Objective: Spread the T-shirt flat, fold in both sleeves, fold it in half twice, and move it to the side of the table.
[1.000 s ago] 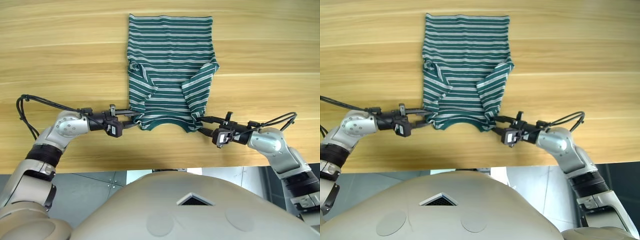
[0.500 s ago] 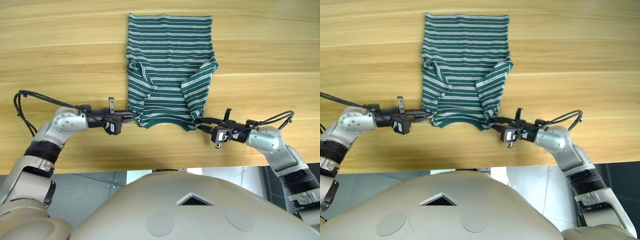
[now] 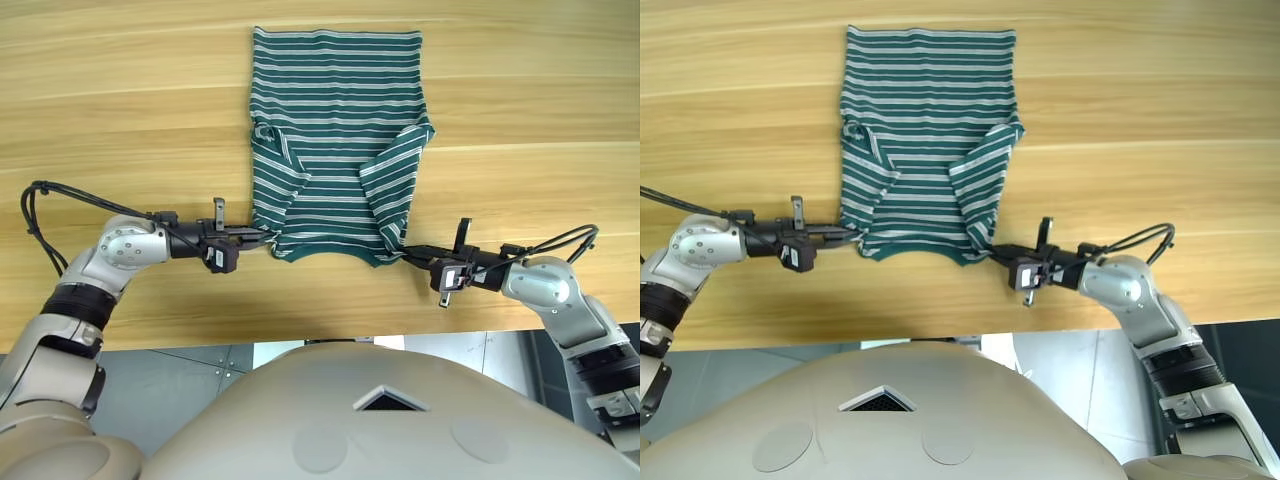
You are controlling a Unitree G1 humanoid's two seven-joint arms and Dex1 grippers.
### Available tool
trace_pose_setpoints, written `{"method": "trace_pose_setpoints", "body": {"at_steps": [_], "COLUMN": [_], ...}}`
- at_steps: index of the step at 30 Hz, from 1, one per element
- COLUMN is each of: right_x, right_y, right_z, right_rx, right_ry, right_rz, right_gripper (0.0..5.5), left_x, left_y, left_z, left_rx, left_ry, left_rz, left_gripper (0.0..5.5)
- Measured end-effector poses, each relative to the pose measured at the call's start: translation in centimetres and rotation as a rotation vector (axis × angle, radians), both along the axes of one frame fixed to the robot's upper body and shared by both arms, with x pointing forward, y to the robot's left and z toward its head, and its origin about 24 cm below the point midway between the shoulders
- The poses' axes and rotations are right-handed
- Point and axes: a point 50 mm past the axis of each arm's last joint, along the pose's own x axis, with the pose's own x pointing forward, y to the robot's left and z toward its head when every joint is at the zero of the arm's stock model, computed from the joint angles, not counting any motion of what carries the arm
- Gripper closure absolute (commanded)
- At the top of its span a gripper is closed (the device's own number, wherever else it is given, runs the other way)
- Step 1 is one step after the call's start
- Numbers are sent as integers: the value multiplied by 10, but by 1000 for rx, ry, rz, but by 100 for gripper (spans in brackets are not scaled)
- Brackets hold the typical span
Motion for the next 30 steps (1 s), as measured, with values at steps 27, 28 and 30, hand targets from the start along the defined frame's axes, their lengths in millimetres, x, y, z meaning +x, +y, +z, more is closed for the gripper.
{"method": "trace_pose_setpoints", "body": {"at_steps": [27, 28, 30], "right_x": [-55, -58, -63], "right_y": [-12, -12, -14], "right_z": [89, 92, 94], "right_rx": [196, 192, 186], "right_ry": [-176, -182, -182], "right_rz": [154, 166, 169], "right_gripper": [550, 550, 550], "left_x": [-56, -59, -66], "left_y": [-10, -10, -10], "left_z": [89, 91, 95], "left_rx": [-191, -194, -201], "left_ry": [-164, -168, -171], "left_rz": [-181, -190, -205], "left_gripper": [546, 546, 546]}}
